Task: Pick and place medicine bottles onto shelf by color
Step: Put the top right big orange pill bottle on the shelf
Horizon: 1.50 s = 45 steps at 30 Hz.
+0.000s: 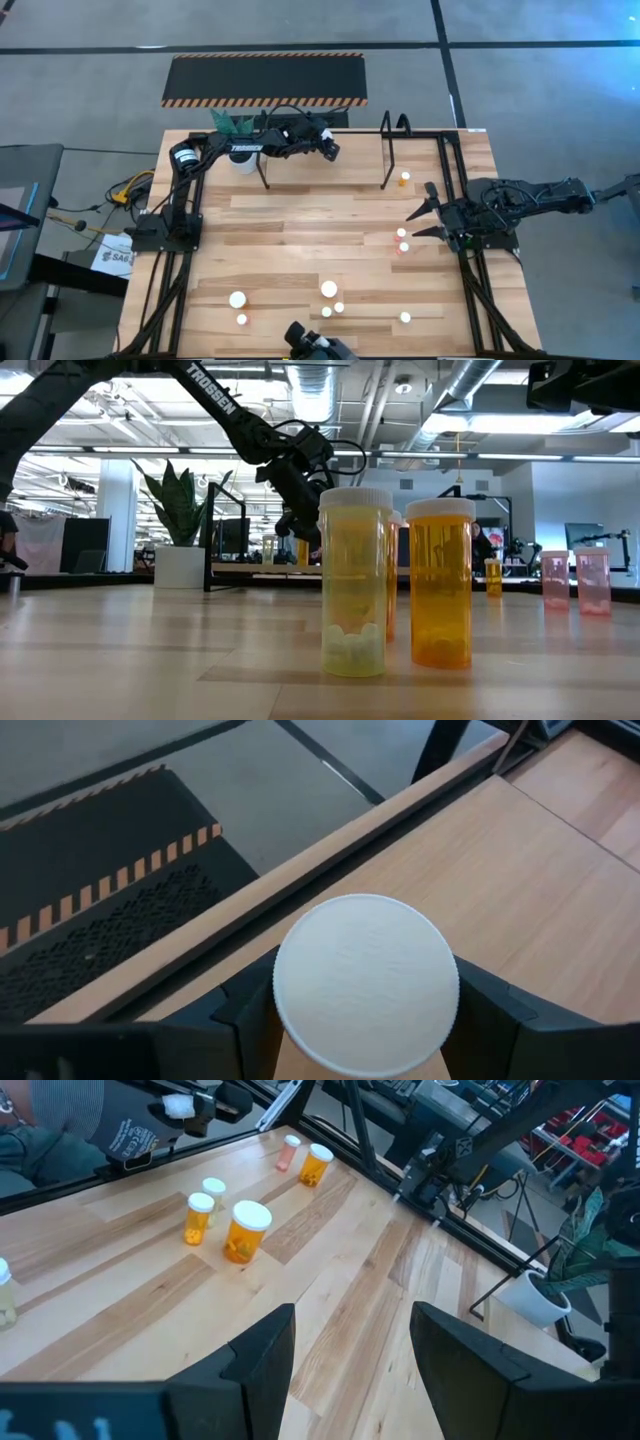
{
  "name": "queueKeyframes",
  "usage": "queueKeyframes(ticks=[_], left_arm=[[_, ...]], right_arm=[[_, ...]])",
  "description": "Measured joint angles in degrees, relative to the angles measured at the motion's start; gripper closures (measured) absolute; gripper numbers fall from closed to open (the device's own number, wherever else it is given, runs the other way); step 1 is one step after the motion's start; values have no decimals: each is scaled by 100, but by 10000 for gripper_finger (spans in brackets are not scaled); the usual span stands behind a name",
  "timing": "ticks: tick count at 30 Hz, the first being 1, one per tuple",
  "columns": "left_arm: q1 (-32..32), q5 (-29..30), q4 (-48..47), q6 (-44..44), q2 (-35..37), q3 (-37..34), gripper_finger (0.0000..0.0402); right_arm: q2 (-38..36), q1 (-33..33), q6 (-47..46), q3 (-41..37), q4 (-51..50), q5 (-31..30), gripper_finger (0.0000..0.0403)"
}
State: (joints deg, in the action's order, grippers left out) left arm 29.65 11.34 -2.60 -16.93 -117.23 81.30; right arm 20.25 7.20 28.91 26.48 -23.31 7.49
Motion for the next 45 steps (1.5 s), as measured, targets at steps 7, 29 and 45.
queueKeyframes(ticks=[7, 29, 45], left_arm=[[-76, 219, -51, -161, -2, 0, 203], [-92, 299, 30, -143, 5, 0, 179], [-152, 441, -69, 72, 461, 4, 179]], right_arm=[[0, -2, 0, 0, -4, 0, 180], [0, -2, 0, 0, -33, 0, 180], [-2, -2, 0, 0, -46, 0, 180]])
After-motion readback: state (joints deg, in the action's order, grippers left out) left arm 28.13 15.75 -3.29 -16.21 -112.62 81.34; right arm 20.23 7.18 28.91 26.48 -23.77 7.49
